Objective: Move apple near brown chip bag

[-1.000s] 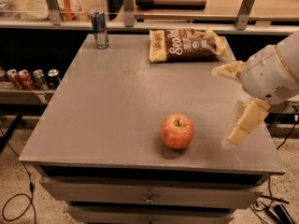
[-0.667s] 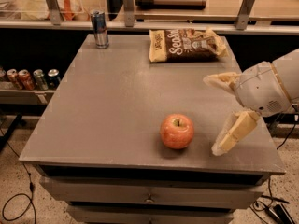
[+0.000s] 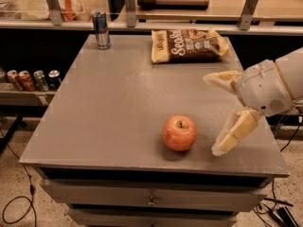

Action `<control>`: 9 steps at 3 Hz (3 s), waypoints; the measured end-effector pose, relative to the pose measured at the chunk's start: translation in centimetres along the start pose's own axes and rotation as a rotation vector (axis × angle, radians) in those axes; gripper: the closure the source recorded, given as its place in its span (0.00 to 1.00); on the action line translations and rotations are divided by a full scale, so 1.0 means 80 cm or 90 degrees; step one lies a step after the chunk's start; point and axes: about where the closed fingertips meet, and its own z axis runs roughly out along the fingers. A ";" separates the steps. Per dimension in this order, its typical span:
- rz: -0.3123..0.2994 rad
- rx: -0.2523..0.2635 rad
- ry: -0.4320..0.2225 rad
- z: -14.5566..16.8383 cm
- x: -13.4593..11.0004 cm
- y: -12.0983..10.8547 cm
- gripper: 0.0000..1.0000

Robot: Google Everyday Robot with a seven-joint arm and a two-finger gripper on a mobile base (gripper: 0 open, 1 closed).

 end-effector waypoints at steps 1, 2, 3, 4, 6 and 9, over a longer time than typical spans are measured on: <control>0.003 -0.006 -0.026 0.008 -0.001 0.004 0.00; 0.005 -0.011 -0.062 0.022 0.003 0.007 0.00; 0.002 -0.008 -0.100 0.038 0.010 0.007 0.00; -0.001 -0.008 -0.125 0.050 0.016 0.006 0.00; -0.006 -0.036 -0.163 0.069 0.018 0.011 0.00; -0.008 -0.059 -0.180 0.076 0.007 0.022 0.00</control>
Offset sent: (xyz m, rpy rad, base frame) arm -0.0012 0.0148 -0.0308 0.1826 0.0086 0.0261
